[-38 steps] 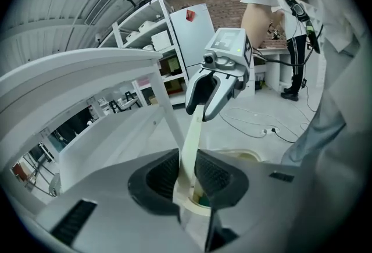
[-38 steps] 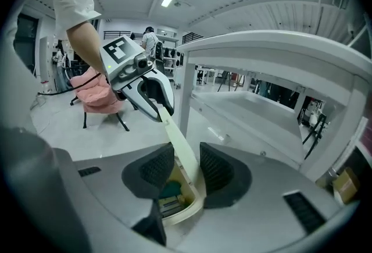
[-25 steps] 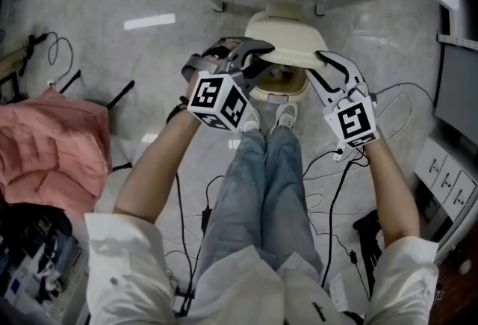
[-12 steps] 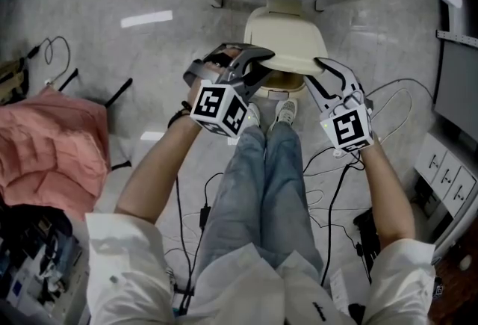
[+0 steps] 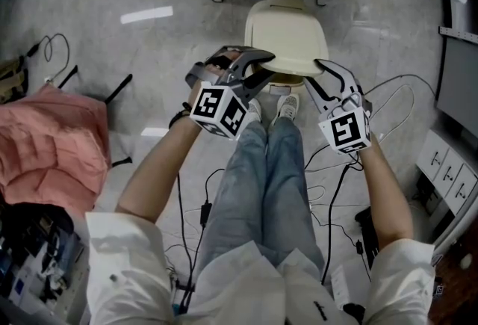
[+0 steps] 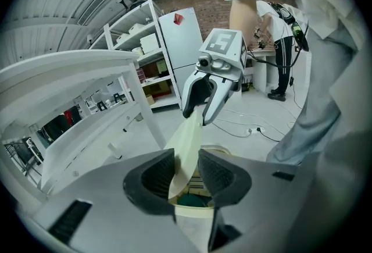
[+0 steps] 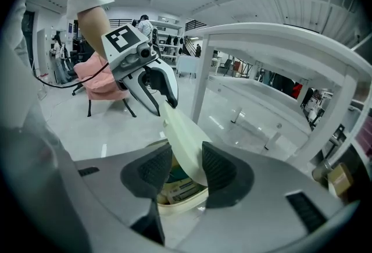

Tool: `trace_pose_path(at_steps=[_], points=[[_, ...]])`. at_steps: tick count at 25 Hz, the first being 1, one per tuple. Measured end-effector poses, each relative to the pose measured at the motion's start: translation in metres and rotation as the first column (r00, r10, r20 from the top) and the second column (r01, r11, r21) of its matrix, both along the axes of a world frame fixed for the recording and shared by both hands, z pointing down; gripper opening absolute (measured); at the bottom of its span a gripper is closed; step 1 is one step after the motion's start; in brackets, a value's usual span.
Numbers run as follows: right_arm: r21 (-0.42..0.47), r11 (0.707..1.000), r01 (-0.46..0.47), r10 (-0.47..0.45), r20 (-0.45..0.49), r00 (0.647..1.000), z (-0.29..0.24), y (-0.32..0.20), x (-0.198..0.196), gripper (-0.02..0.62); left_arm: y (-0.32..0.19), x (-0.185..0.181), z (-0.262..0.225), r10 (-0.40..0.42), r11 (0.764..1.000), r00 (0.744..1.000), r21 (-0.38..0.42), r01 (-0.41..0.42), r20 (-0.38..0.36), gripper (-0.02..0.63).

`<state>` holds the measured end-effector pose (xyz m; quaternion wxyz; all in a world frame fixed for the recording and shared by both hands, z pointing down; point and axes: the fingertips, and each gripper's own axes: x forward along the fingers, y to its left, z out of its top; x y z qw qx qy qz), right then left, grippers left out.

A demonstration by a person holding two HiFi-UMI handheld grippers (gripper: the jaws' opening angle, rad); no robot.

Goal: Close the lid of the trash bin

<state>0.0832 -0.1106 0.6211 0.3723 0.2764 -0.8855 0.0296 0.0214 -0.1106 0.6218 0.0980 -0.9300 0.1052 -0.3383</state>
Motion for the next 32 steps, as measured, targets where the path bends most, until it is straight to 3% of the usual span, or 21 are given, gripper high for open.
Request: trace_pose_path(at_steps=[9, 21, 32], points=[[0.021, 1.000, -0.012, 0.012, 0.001, 1.000, 0.008, 0.006, 0.001, 0.181, 0.006, 0.001, 0.007, -0.061, 0.997, 0.997, -0.055, 0.058, -0.054, 0.149], [0.046, 0.999, -0.001, 0.001, -0.016, 1.000, 0.020, 0.018, 0.000, 0.190, 0.024, 0.001, 0.015, -0.009, 0.999, 1.000, -0.049, 0.007, -0.027, 0.149], [0.042, 0.998, 0.041, -0.037, -0.087, 0.996, 0.042, 0.035, 0.000, 0.199, 0.038, 0.003, 0.035, -0.022, 0.989, 0.999, -0.144, 0.018, -0.026, 0.149]])
